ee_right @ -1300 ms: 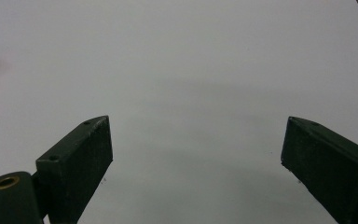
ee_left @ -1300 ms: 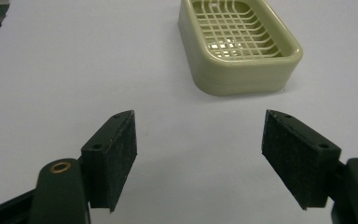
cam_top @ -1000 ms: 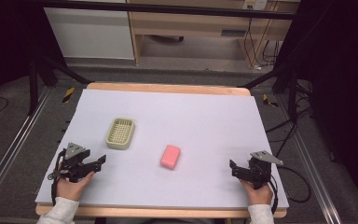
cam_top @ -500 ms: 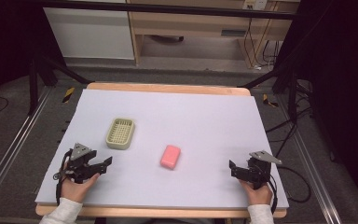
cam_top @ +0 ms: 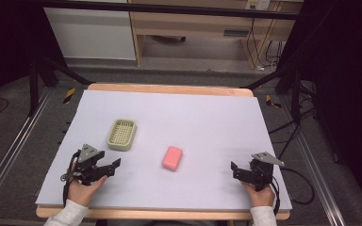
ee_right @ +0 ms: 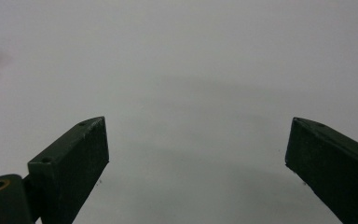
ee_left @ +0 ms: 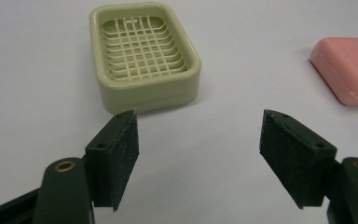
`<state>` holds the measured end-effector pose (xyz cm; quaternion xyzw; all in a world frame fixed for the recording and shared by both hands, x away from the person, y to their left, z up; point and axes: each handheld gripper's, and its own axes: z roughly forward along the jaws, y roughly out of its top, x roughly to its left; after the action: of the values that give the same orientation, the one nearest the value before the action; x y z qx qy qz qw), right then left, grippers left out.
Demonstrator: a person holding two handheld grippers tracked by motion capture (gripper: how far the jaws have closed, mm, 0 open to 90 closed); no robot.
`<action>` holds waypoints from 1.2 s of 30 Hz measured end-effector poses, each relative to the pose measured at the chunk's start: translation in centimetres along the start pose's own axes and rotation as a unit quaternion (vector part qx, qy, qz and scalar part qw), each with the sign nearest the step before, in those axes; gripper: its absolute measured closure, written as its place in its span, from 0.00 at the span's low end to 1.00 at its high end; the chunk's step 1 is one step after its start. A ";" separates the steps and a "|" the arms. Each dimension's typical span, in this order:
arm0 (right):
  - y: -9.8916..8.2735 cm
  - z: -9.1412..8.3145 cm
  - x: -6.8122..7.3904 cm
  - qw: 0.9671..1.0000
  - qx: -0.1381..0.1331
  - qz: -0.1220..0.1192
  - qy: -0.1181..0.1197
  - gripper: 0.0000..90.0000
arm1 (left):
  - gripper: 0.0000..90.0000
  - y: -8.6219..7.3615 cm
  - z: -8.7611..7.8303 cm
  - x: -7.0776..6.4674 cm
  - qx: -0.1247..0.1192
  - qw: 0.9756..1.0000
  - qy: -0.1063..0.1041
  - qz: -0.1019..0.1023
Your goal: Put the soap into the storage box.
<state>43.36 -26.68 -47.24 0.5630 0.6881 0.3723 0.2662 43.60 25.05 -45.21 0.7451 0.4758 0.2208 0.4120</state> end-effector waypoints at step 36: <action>0.0 0.0 0.2 1.000 0.002 -0.008 0.002 0.07 | 0.30 4.8 1.4 -5.8 -0.019 0.997 -0.053 0.057</action>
<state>43.31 -26.47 -47.26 0.5577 0.6938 0.3695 0.2666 44.61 18.34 -41.67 0.7736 0.4056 0.2135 0.4375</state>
